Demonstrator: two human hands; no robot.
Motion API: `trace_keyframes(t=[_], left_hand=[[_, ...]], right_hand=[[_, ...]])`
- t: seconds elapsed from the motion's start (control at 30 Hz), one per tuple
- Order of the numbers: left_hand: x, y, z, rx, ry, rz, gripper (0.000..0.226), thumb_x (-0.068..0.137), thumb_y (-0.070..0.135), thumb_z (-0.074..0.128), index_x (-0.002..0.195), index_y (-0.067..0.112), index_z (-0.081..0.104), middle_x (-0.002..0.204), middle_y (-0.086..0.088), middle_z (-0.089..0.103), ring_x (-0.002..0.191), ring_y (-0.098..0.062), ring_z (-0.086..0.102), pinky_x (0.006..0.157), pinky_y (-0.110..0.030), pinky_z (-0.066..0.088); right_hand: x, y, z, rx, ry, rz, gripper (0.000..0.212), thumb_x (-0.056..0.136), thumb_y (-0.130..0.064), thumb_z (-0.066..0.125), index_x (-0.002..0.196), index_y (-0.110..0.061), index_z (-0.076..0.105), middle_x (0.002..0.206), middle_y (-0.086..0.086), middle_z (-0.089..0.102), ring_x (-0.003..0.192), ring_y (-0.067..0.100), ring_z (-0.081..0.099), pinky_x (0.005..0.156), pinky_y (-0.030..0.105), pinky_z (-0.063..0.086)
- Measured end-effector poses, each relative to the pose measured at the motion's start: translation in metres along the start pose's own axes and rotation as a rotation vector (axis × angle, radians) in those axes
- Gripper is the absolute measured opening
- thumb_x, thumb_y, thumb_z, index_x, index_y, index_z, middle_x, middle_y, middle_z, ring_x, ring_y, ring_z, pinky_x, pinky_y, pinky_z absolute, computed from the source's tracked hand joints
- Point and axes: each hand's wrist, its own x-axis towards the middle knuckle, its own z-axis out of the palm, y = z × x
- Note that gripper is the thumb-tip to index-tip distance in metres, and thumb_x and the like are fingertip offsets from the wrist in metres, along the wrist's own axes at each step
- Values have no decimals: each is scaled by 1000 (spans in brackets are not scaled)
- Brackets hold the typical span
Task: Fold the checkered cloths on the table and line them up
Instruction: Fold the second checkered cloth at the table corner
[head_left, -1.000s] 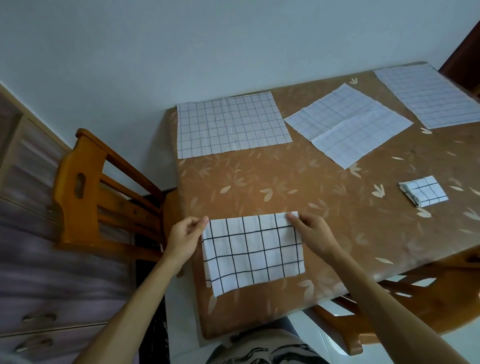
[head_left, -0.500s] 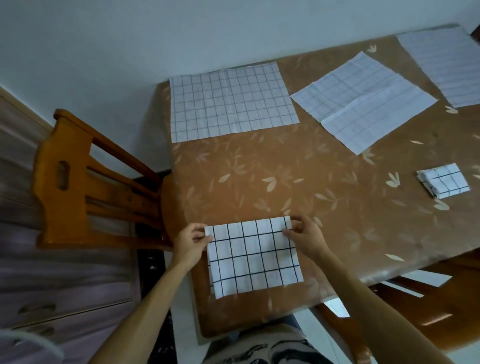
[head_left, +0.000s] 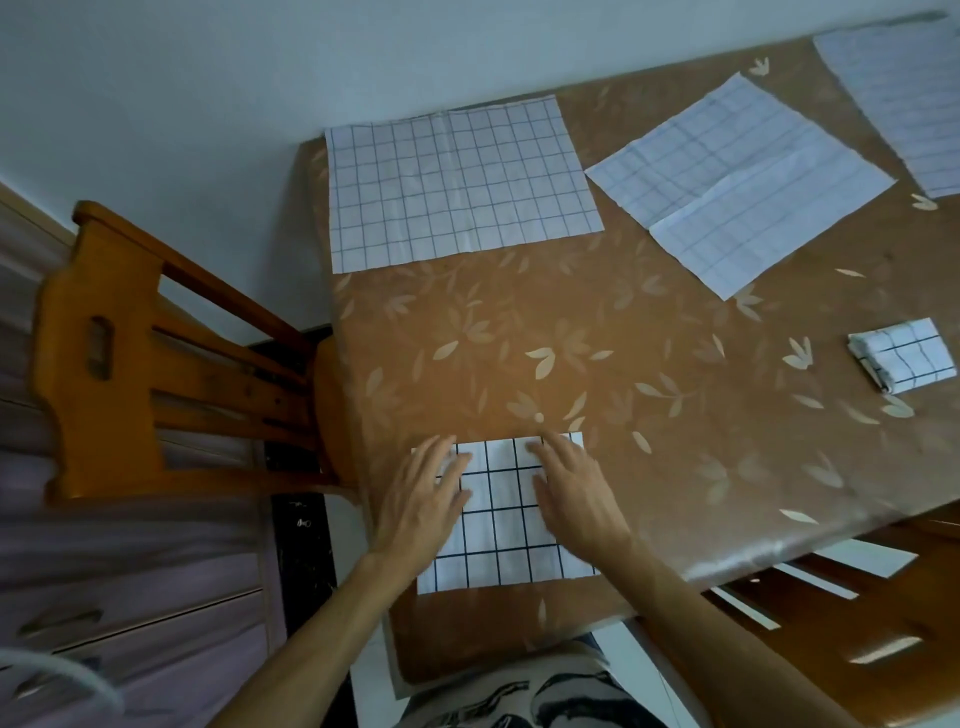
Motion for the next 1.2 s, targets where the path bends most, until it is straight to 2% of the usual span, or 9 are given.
trace_keyframes(t=[0.1,0.17,0.43,0.6,0.7,0.87,1.0,1.1,1.2], left_hand=[[-3,13,18,83,-141,46,57,102,44,46,150,15,39,161,-12,30,149,-29,27,117,-49,33],[-5,16,23,112,-207,16,62,103,48,30,155,15,28,165,-11,19,152,-28,18,121,-48,24],[-14,-1,22,137,-270,-129,76,99,67,17,160,22,5,167,-10,-2,154,-26,0,122,-49,9],[-15,-4,18,118,-279,-121,78,99,66,22,160,22,4,167,-9,-4,154,-26,-2,122,-53,7],[-12,2,14,104,-286,-128,79,97,64,30,160,19,11,167,-12,1,154,-29,2,122,-55,5],[9,3,1,19,-245,-120,81,85,61,47,153,18,33,161,-12,24,149,-30,22,122,-54,6],[35,11,-13,-188,-215,-103,65,95,54,50,150,23,37,154,-1,35,142,-21,31,118,-43,28],[58,20,-23,-296,-252,-72,52,94,41,63,141,24,49,138,4,54,128,-16,48,106,-35,43],[77,25,-33,-449,-368,-126,27,89,27,70,116,26,67,107,5,71,99,-12,65,80,-28,52]], right_hand=[[-7,-12,31,-138,-131,-136,55,99,-18,42,152,-8,30,163,12,18,151,29,16,122,45,19],[-12,-11,47,-187,-155,-161,59,101,-24,36,155,-8,21,164,11,8,152,26,7,120,43,10],[-11,18,35,-211,-240,-65,66,104,-52,18,158,-18,-2,164,3,-13,151,17,-15,124,39,-2],[-9,36,9,-126,-150,119,52,105,-28,31,156,-20,19,165,1,12,151,21,13,120,46,25],[7,40,-6,-162,-8,132,53,94,-15,56,145,-21,42,147,3,45,123,28,48,100,44,46],[37,47,-27,-162,-97,167,39,88,-27,67,126,-22,61,118,3,60,110,28,50,93,39,44],[44,47,-37,-93,-111,144,18,86,-26,70,103,-20,70,107,2,58,101,25,53,69,24,40],[44,38,-51,101,-144,78,7,84,-19,71,91,-20,70,93,-8,62,88,11,62,60,8,36],[45,24,-67,326,-179,85,6,87,-22,71,91,-24,68,88,-15,67,86,6,64,74,20,47]])
